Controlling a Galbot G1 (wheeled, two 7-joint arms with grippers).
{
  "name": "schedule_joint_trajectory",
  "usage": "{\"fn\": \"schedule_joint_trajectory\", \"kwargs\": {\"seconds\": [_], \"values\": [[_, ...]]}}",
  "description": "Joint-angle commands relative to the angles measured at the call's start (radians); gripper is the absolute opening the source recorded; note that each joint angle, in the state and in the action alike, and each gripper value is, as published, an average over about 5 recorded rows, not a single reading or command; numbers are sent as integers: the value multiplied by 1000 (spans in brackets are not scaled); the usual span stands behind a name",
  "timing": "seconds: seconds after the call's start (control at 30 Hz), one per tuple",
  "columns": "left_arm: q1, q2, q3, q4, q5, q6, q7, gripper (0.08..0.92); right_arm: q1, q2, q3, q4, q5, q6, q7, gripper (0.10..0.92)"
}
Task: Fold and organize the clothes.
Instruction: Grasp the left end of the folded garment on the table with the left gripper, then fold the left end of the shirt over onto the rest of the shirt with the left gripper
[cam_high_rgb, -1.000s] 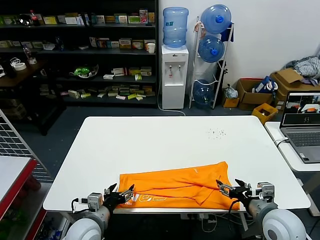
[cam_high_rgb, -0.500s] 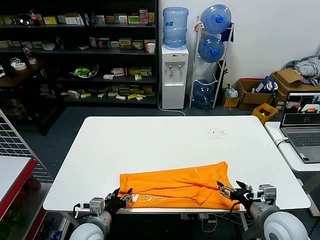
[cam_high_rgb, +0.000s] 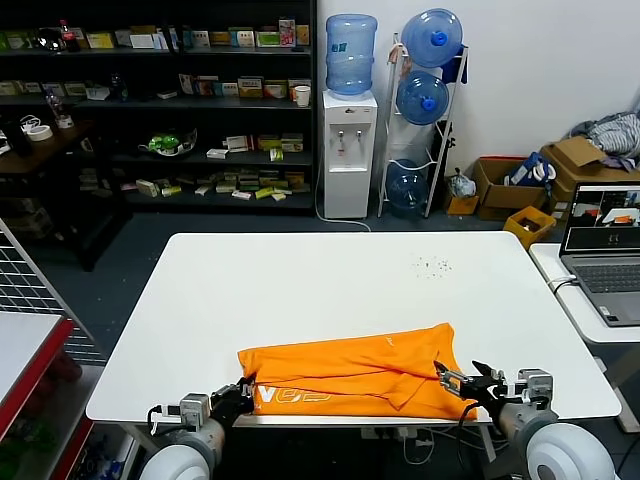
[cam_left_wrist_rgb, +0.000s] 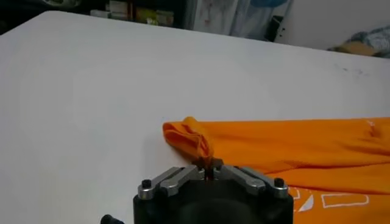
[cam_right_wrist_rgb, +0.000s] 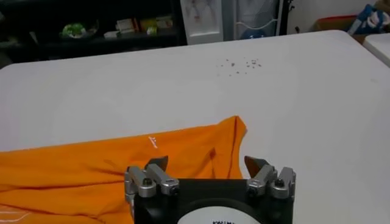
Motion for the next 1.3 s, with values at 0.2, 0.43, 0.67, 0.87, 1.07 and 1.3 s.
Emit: {"fn": "schedule_joint_trajectory", "kwargs": {"seconds": [0.2,0.43,0.67,0.87,1.07,1.3], "values": [[-25,173,-162,2,-83,4,9,128,52,17,-34,-15,-16,5,1,823],[-5,364,-329,160,-170,-7,51,128,88,32,-67,-32,-28,6,0,823],[-14,503,-386,373,-147,-56,107,128,106,48,-89,-47,-43,10,-6,823],[-40,505,-389,419,-96,-66,113,128,105,59,-92,-51,-54,11,-7,823],[63,409,-375,92,-163,-13,49,128,85,67,-80,-46,-64,9,-2,823],[13,210,-187,-187,-263,60,-26,128,47,85,-62,-37,-84,5,6,823]]}}
